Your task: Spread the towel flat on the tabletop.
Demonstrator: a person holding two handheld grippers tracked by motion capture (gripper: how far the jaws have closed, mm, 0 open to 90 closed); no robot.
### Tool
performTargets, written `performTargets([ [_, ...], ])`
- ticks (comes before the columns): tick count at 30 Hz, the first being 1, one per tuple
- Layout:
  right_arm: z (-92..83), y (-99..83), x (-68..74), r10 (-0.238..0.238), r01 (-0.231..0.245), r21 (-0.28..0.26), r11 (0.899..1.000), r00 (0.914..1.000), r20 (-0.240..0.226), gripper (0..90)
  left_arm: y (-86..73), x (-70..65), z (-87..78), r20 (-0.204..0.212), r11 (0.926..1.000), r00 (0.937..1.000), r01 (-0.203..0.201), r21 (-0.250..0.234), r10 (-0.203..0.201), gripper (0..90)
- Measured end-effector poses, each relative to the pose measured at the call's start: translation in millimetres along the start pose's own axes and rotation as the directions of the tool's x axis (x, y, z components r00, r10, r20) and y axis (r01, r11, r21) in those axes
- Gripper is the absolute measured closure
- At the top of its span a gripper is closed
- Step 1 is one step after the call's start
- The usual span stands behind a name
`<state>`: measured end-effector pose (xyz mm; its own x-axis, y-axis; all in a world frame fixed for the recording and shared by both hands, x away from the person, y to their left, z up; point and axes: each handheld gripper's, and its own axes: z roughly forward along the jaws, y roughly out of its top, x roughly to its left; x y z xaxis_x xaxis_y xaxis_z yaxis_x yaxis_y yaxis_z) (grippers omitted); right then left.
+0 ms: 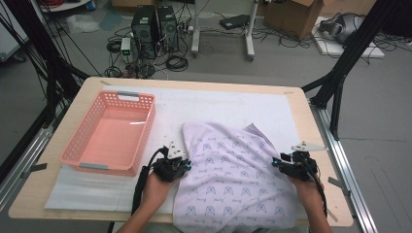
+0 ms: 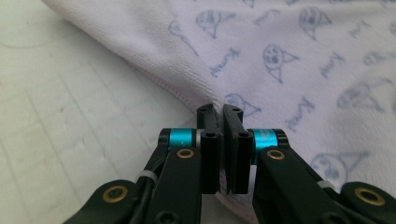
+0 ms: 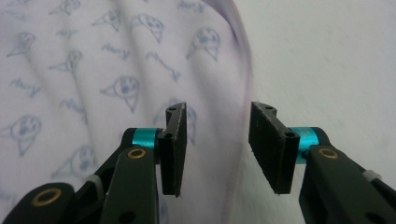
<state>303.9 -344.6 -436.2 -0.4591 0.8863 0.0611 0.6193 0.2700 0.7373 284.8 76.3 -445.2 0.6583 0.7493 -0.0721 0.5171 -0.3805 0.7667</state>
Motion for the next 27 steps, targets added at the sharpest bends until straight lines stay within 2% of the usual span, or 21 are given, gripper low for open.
performTargets([
  [2,8.1,9.5,0.9,-0.018,0.018,0.011,1.0,0.9998,-0.005,56.2,-8.0,0.0,-7.8,0.011,0.9999,0.9999,0.006,-0.008,-0.006,85.6],
  [6,24.5,29.5,1.2,-0.024,0.024,-0.002,1.0,0.9996,-0.017,53.6,-15.9,1.7,-16.8,0.024,0.9997,0.9995,0.02,-0.016,-0.02,85.3],
  [10,47.7,55.8,2.8,-0.051,0.05,-0.005,0.999,0.9986,-0.015,51.6,-18.0,2.2,-18.0,0.043,0.9996,0.9989,0.021,-0.018,-0.02,84.5],
  [12,59.5,67.1,4.5,-0.06,0.06,-0.015,0.998,0.998,-0.019,51.8,-18.6,4.6,-16.9,0.058,0.9992,0.9978,0.034,-0.018,-0.033,82.6],
  [14,72.8,75.2,4.8,-0.082,0.082,0.007,0.997,0.9966,0.008,52.9,-18.6,7.2,-16.1,0.075,0.9979,0.9955,0.06,-0.022,-0.058,79.4],
  [15,79.0,77.8,2.6,-0.083,0.083,0.012,0.996,0.9964,0.017,54.2,-18.5,7.6,-16.2,0.077,0.998,0.9953,0.06,-0.022,-0.058,78.6],
  [16,83.5,79.5,0.4,-0.068,0.067,0.009,0.998,0.9973,0.03,57.1,-18.3,7.6,-16.2,0.077,0.9983,0.9956,0.055,-0.018,-0.053,78.6],
  [17,87.5,80.4,-2.4,-0.05,0.049,0.008,0.999,0.9984,0.026,64.8,-18.0,7.7,-16.3,0.08,0.9983,0.9953,0.055,-0.016,-0.054,78.5],
  [18,91.1,80.8,-3.8,-0.051,0.051,0.023,0.998,0.9984,0.022,75.8,-17.6,8.1,-16.0,0.081,0.9979,0.9949,0.063,-0.018,-0.061,77.7],
  [19,93.7,80.4,-3.3,-0.074,0.072,0.05,0.996,0.9963,0.042,84.4,-16.8,9.1,-15.8,0.085,0.9975,0.9942,0.068,-0.017,-0.066,75.2],
  [21,93.6,80.6,-5.3,-0.103,0.101,0.06,0.993,0.9939,0.038,87.0,-14.4,11.0,-15.4,0.079,0.9959,0.9932,0.088,-0.024,-0.086,65.5],
  [23,88.0,80.5,-11.0,-0.121,0.11,0.096,0.989,0.9855,0.118,87.5,-11.7,13.2,-16.5,0.087,0.9928,0.9905,0.111,-0.046,-0.107,59.7],
  [25,77.2,75.7,-23.6,-0.085,0.07,0.085,0.994,0.978,0.19,87.6,-8.4,15.4,-17.7,0.089,0.9903,0.9896,0.12,-0.071,-0.113,53.3],
  [26,70.8,72.3,-29.7,-0.076,0.058,0.084,0.995,0.9693,0.234,87.5,-6.6,16.4,-17.5,0.094,0.9882,0.9882,0.129,-0.083,-0.121,51.7],
  [27,65.2,68.3,-34.8,-0.078,0.056,0.086,0.995,0.9557,0.284,87.5,-4.9,17.5,-16.8,0.097,0.986,0.987,0.138,-0.094,-0.128,50.9],
])
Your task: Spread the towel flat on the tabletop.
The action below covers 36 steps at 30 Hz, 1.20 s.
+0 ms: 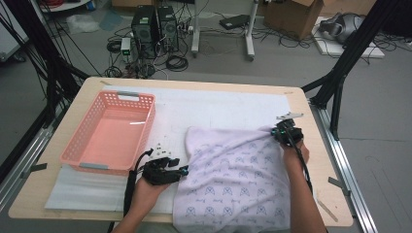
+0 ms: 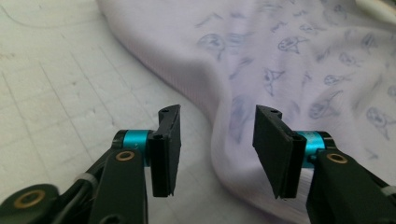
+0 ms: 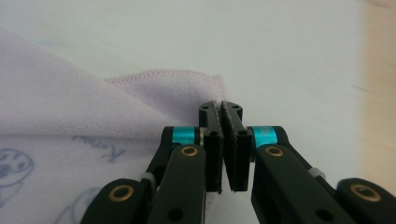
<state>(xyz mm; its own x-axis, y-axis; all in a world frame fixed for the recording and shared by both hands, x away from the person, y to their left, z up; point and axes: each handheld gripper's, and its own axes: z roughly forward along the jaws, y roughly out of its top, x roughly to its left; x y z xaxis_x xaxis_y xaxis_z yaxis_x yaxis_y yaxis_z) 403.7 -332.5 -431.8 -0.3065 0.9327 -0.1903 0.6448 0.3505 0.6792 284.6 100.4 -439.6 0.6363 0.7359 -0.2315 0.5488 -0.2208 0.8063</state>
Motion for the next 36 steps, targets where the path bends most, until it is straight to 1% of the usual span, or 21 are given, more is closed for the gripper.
performTargets([
  [1,-3.5,-5.6,-6.7,0.012,-0.012,0.002,1.0,0.9992,0.037,87.5,2.0,1.2,2.0,0.0,0.9999,1.0,0.001,-0.011,-0.001,50.8],
  [3,-7.3,-16.8,-19.2,0.094,-0.094,0.007,0.996,0.9952,0.028,86.7,6.8,4.0,7.6,-0.001,0.9997,1.0,0.007,-0.025,-0.007,51.0],
  [5,-12.0,-25.2,-24.4,0.14,-0.14,-0.021,0.99,0.9902,0.005,81.9,14.3,6.7,12.6,-0.012,0.9992,0.9999,0.009,-0.04,-0.01,51.5],
  [7,-19.8,-29.1,-24.1,0.137,-0.136,-0.051,0.989,0.9906,0.009,78.0,21.6,9.8,18.3,-0.025,0.9971,0.9995,0.016,-0.074,-0.018,53.2],
  [8,-23.6,-30.4,-24.5,0.147,-0.147,-0.065,0.987,0.9891,-0.008,74.9,25.1,12.3,22.0,-0.031,0.9971,0.9992,0.022,-0.072,-0.024,55.5],
  [10,-31.4,-31.7,-24.7,0.151,-0.154,-0.088,0.984,0.9877,-0.041,70.8,33.2,16.8,31.8,-0.05,0.9988,0.9985,0.019,-0.045,-0.021,56.0],
  [12,-39.0,-33.2,-24.3,0.144,-0.153,-0.109,0.982,0.9858,-0.086,68.7,39.5,21.2,42.5,-0.051,0.9987,0.9982,0.029,-0.042,-0.031,56.1],
  [15,-48.8,-35.8,-21.4,0.121,-0.138,-0.122,0.983,0.9832,-0.137,66.2,47.1,27.8,60.6,-0.071,0.9994,0.9968,0.035,0.005,-0.035,54.7],
  [17,-53.7,-38.1,-18.8,0.104,-0.125,-0.121,0.985,0.9807,-0.166,65.1,49.9,29.6,71.8,-0.075,0.9988,0.9962,0.045,0.017,-0.044,51.8],
  [19,-57.1,-40.8,-17.0,0.088,-0.111,-0.124,0.986,0.9798,-0.18,64.7,52.9,30.4,82.1,-0.089,0.9984,0.9957,0.03,0.047,-0.026,50.0],
  [22,-58.7,-44.9,-17.3,0.084,-0.11,-0.122,0.986,0.9759,-0.201,63.0,53.1,24.9,91.9,-0.094,0.9997,0.9954,0.019,0.018,-0.017,49.6],
  [23,-58.5,-46.1,-17.5,0.085,-0.111,-0.12,0.986,0.9758,-0.201,63.0,53.4,21.4,92.8,-0.12,0.9996,0.9926,-0.009,0.025,0.012,51.2],
  [25,-56.9,-47.6,-17.7,0.094,-0.119,-0.112,0.987,0.9745,-0.204,62.6,53.8,18.8,93.5,-0.143,0.9985,0.9886,-0.043,0.034,0.048,58.8],
  [26,-56.4,-48.0,-17.7,0.097,-0.12,-0.107,0.987,0.9743,-0.203,62.7,53.8,20.1,92.3,-0.142,0.9965,0.9871,-0.069,0.047,0.075,70.6],
  [27,-56.1,-48.2,-17.4,0.101,-0.125,-0.105,0.986,0.9728,-0.208,62.7,54.1,22.4,91.6,-0.133,0.9968,0.9887,-0.063,0.048,0.069,81.5],
  [28,-56.2,-48.2,-17.2,0.1,-0.125,-0.109,0.986,0.973,-0.208,62.6,54.6,24.3,90.9,-0.14,0.9972,0.9881,-0.058,0.047,0.064,85.1],
  [30,-57.1,-48.2,-15.8,0.101,-0.127,-0.111,0.986,0.9719,-0.212,62.7,57.5,30.7,87.4,-0.223,0.9967,0.9717,-0.069,0.043,0.077,86.7],
  [32,-57.9,-48.6,-15.1,0.098,-0.124,-0.108,0.986,0.9704,-0.221,62.7,58.8,44.8,80.9,-0.278,0.9999,0.9604,-0.012,-0.011,0.009,86.9],
  [33,-58.5,-49.0,-15.0,0.098,-0.124,-0.11,0.986,0.9704,-0.221,62.7,58.6,51.5,78.0,-0.303,0.9995,0.9527,0.006,-0.03,-0.015,86.9],
  [34,-59.1,-49.7,-15.0,0.097,-0.125,-0.116,0.985,0.9701,-0.222,62.7,57.2,56.8,76.5,-0.315,0.9994,0.9487,0.019,-0.028,-0.027,86.9],
  [36,-59.9,-50.9,-14.0,0.102,-0.13,-0.113,0.985,0.9675,-0.231,62.6,54.7,60.5,75.7,-0.302,0.9994,0.9527,0.032,-0.017,-0.035,85.9],
])
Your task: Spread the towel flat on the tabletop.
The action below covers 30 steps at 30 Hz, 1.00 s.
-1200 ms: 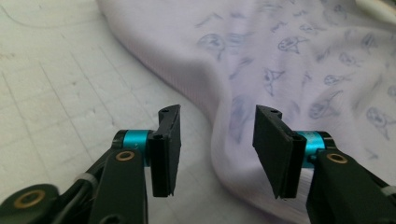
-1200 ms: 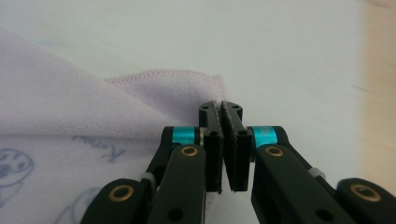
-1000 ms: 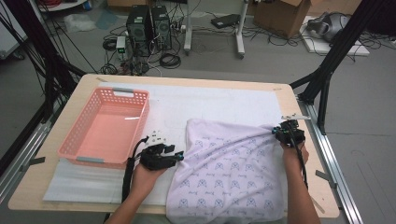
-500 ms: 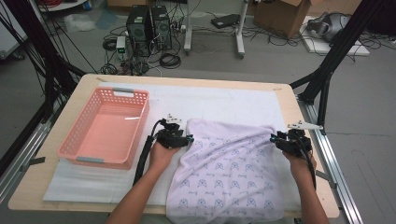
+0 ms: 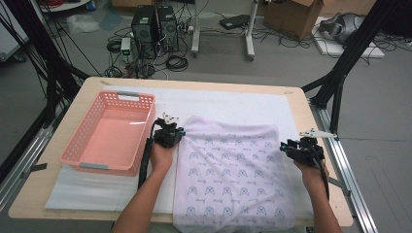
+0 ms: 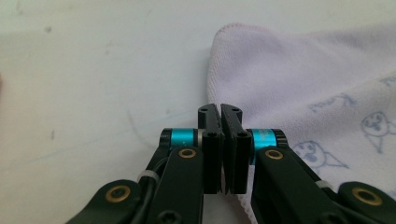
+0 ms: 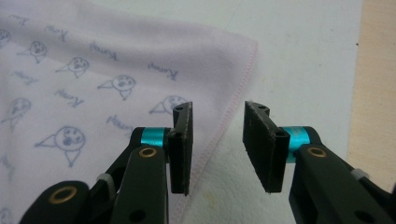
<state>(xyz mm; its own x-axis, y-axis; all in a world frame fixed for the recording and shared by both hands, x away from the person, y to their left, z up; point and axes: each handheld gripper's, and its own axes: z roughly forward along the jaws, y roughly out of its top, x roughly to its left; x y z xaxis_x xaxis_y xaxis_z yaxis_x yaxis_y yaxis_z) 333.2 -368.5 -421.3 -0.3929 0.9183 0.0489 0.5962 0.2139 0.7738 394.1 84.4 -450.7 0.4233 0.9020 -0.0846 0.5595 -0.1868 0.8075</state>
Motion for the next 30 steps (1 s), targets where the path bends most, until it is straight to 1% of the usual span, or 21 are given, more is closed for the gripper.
performTargets([
  [1,0.0,-0.6,0.0,-0.009,0.009,0.001,1.0,1.0,0.0,62.3,-0.3,-0.8,-0.9,0.015,0.9999,0.9999,-0.003,-0.012,0.003,83.1],
  [3,-1.2,-1.9,0.5,-0.002,0.002,-0.001,1.0,1.0,-0.009,61.2,0.5,-2.8,-4.1,0.054,0.9994,0.9983,0.024,-0.025,-0.023,65.3],
  [5,-2.6,-3.4,1.2,0.01,-0.01,-0.005,1.0,0.9997,-0.021,58.2,1.1,-5.2,-7.7,0.105,0.9991,0.9938,0.04,-0.015,-0.038,54.5],
  [6,-2.9,-4.4,1.4,0.013,-0.013,-0.008,1.0,0.9996,-0.025,56.7,0.7,-6.9,-9.5,0.118,0.9993,0.9924,0.035,-0.01,-0.033,50.6],
  [10,-2.0,-8.4,2.9,0.01,-0.01,0.004,1.0,0.9989,-0.046,56.3,-5.0,-11.3,-17.4,0.155,0.9994,0.9874,0.034,-0.012,-0.031,46.7],
  [12,-1.5,-11.0,3.7,0.004,-0.004,0.011,1.0,0.9988,-0.048,56.7,-9.8,-11.9,-20.5,0.163,0.9986,0.9855,0.052,-0.01,-0.05,46.4],
  [13,-1.3,-12.3,3.9,0.009,-0.008,0.017,1.0,0.9986,-0.052,56.7,-12.1,-12.3,-21.2,0.168,0.9988,0.9846,0.049,0.001,-0.048,46.1],
  [15,-0.8,-14.8,3.9,0.011,-0.01,0.024,1.0,0.9983,-0.057,56.8,-14.4,-14.1,-21.9,0.175,0.9986,0.9842,0.02,0.049,-0.028,45.2],
  [16,-0.6,-16.3,4.1,0.009,-0.007,0.03,1.0,0.998,-0.063,56.8,-15.1,-15.6,-23.7,0.171,0.999,0.9852,0.003,0.046,-0.011,45.1],
  [18,0.9,-19.6,5.5,0.003,0.0,0.044,0.999,0.997,-0.078,56.7,-17.7,-18.7,-25.1,0.186,0.9986,0.9825,-0.016,0.051,0.006,47.8],
  [19,2.5,-21.4,6.8,-0.004,0.008,0.054,0.998,0.9965,-0.083,56.5,-20.4,-22.3,-25.9,0.164,0.9979,0.9853,-0.053,0.036,0.046,51.3],
  [20,4.5,-23.1,8.6,-0.009,0.014,0.067,0.998,0.9962,-0.086,56.4,-23.2,-26.7,-27.2,0.118,0.9937,0.9873,-0.11,0.023,0.107,58.2],
  [21,8.4,-24.8,11.5,-0.021,0.028,0.083,0.996,0.9964,-0.082,56.0,-23.2,-27.3,-27.7,0.113,0.9922,0.9865,-0.122,0.024,0.119,70.8],
  [22,8.6,-25.1,14.1,-0.034,0.039,0.076,0.996,0.9971,-0.067,58.1,-22.2,-26.5,-28.3,0.115,0.9928,0.9872,-0.115,0.034,0.11,80.6],
  [23,9.4,-24.3,15.8,-0.047,0.052,0.075,0.996,0.9971,-0.059,65.5,-21.2,-24.2,-27.9,0.125,0.9948,0.9882,-0.094,0.04,0.088,87.7],
  [24,10.4,-23.0,16.8,-0.041,0.047,0.077,0.996,0.9956,-0.084,82.7,-19.7,-21.5,-28.1,0.111,0.9956,0.9908,-0.083,0.044,0.078,88.1],
  [25,11.9,-21.4,18.5,-0.035,0.044,0.077,0.996,0.9916,-0.124,84.2,-18.8,-18.0,-29.0,0.084,0.9967,0.9941,-0.072,0.036,0.069,88.4],
  [26,14.1,-19.2,22.4,-0.054,0.066,0.082,0.994,0.9891,-0.137,84.8,-18.5,-13.5,-29.2,0.066,0.9987,0.997,-0.044,0.027,0.042,88.4],
  [28,17.8,-14.6,30.9,-0.092,0.104,0.072,0.992,0.983,-0.159,85.1,-18.9,-8.0,-28.6,0.044,0.9995,0.9987,-0.026,0.017,0.025,88.5],
  [29,19.5,-12.8,33.6,-0.095,0.107,0.067,0.992,0.9824,-0.161,85.5,-18.9,-6.6,-28.4,0.032,0.9994,0.999,-0.032,0.015,0.031,88.5],
  [30,21.5,-11.6,34.3,-0.098,0.108,0.061,0.992,0.9849,-0.143,85.7,-18.7,-5.7,-27.6,0.027,0.9995,0.9992,-0.028,0.017,0.028,88.5],
])
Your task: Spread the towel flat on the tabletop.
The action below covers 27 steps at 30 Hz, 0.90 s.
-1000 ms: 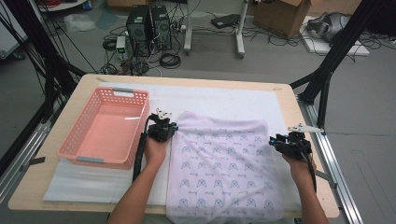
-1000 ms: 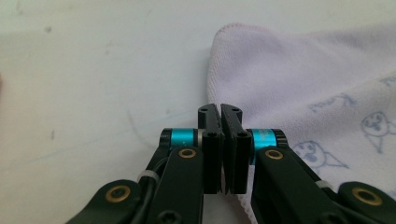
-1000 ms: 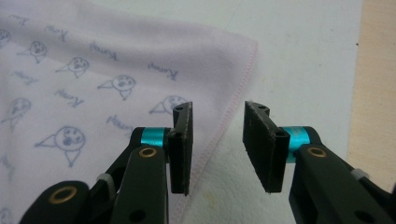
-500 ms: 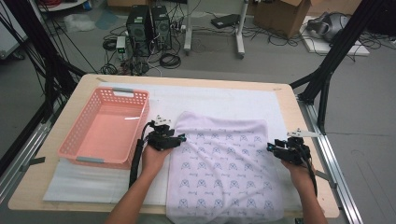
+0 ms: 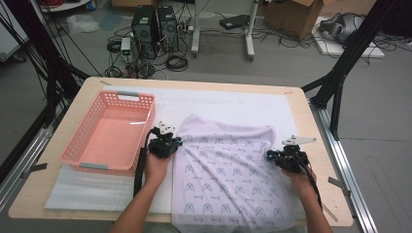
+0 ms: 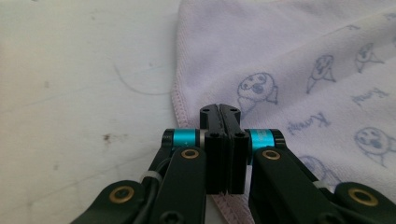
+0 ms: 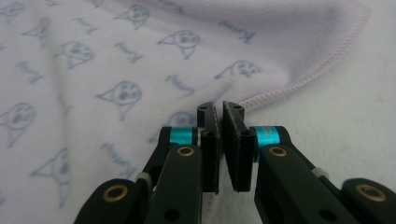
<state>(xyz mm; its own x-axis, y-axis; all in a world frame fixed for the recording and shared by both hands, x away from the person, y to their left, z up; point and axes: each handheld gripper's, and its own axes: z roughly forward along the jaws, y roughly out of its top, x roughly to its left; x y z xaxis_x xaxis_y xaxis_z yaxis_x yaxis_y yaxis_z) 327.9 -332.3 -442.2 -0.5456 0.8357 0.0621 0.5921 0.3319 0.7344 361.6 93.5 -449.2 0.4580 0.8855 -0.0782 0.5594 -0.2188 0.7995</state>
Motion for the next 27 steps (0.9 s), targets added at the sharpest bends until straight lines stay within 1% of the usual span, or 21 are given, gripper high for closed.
performTargets([
  [1,1.9,0.9,-1.8,0.004,-0.004,0.0,1.0,0.9996,0.028,86.1,0.0,0.6,0.6,0.0,1.0,1.0,0.007,-0.002,-0.007,88.5],
  [2,3.1,1.0,-5.2,0.02,-0.021,0.007,1.0,0.998,0.059,86.4,-0.2,0.3,0.8,0.001,0.9999,1.0,0.01,-0.007,-0.01,88.5],
  [3,3.5,0.6,-8.9,0.035,-0.035,0.001,0.999,0.9967,0.073,86.6,-0.5,-0.8,1.2,0.005,0.9999,1.0,0.001,-0.012,-0.001,88.2],
  [4,2.7,-0.1,-14.3,0.062,-0.06,-0.016,0.998,0.9914,0.116,86.7,-0.6,-2.3,1.0,0.001,0.9999,1.0,-0.007,-0.014,0.007,87.2],
  [5,2.2,-0.6,-16.8,0.071,-0.068,-0.022,0.997,0.9848,0.159,86.7,-0.7,-2.9,-0.1,-0.003,0.9997,0.9999,-0.013,-0.021,0.013,85.3],
  [6,1.9,-1.2,-18.6,0.068,-0.065,-0.023,0.998,0.9784,0.195,86.7,-1.2,-2.4,-1.5,0.01,0.9995,1.0,0.0,-0.031,0.0,76.4],
  [7,2.0,-2.2,-20.6,0.091,-0.086,-0.033,0.996,0.9773,0.192,86.5,-1.9,-2.0,-3.6,0.027,0.9993,0.9995,0.015,-0.034,-0.014,69.8],
  [8,1.6,-2.8,-21.6,0.115,-0.109,-0.041,0.993,0.9783,0.173,85.3,-2.9,-2.2,-6.0,0.053,0.9989,0.9983,0.028,-0.037,-0.026,64.7],
  [9,0.7,-3.3,-21.2,0.114,-0.108,-0.049,0.993,0.9797,0.165,81.6,-3.2,-3.2,-8.4,0.079,0.9991,0.9965,0.029,-0.03,-0.027,59.9],
  [10,-1.0,-3.6,-19.9,0.11,-0.103,-0.052,0.993,0.9795,0.169,73.7,-3.6,-5.0,-11.2,0.094,0.9995,0.9955,0.017,-0.026,-0.014,58.2],
  [11,-3.5,-3.8,-19.5,0.11,-0.102,-0.061,0.993,0.9796,0.168,69.1,-5.0,-6.9,-14.6,0.109,0.9992,0.994,0.008,-0.04,-0.004,56.0],
  [13,-11.5,-5.3,-19.2,0.127,-0.115,-0.084,0.99,0.9806,0.149,63.9,-7.2,-10.2,-20.9,0.135,0.9989,0.9909,0.008,-0.046,-0.002,54.2],
  [14,-15.9,-6.9,-18.7,0.14,-0.128,-0.094,0.987,0.9803,0.139,62.1,-9.3,-10.8,-23.7,0.153,0.9988,0.9882,0.01,-0.048,-0.003,52.0],
  [16,-25.0,-12.1,-17.8,0.146,-0.135,-0.097,0.986,0.9824,0.117,58.4,-15.1,-12.2,-28.7,0.166,0.9995,0.9861,0.01,-0.031,-0.004,50.1],
  [19,-39.2,-23.3,-14.7,0.146,-0.138,-0.091,0.986,0.9857,0.084,55.6,-27.0,-12.7,-36.5,0.19,0.9992,0.981,0.039,-0.008,-0.037,47.5],
  [22,-52.6,-36.6,-8.2,0.154,-0.148,-0.091,0.985,0.9862,0.06,53.0,-40.8,-13.6,-47.4,0.218,0.9975,0.9733,0.071,0.007,-0.071,46.0],
  [23,-56.4,-41.4,-5.8,0.15,-0.145,-0.086,0.986,0.9872,0.053,52.3,-45.3,-14.2,-51.4,0.225,0.9972,0.9716,0.074,0.01,-0.074,46.0],
  [25,-62.1,-50.6,1.0,0.139,-0.134,-0.075,0.988,0.9888,0.055,51.8,-51.6,-16.6,-60.5,0.24,0.9967,0.9674,0.081,0.008,-0.081,45.7],
  [26,-64.3,-54.7,4.4,0.132,-0.129,-0.067,0.989,0.9899,0.051,51.8,-54.8,-18.4,-64.3,0.25,0.9961,0.9642,0.087,0.013,-0.088,45.7],
  [27,-66.4,-58.5,8.0,0.124,-0.121,-0.059,0.991,0.9912,0.046,51.7,-58.0,-20.2,-68.0,0.257,0.9963,0.9627,0.084,0.021,-0.086,45.7],
])
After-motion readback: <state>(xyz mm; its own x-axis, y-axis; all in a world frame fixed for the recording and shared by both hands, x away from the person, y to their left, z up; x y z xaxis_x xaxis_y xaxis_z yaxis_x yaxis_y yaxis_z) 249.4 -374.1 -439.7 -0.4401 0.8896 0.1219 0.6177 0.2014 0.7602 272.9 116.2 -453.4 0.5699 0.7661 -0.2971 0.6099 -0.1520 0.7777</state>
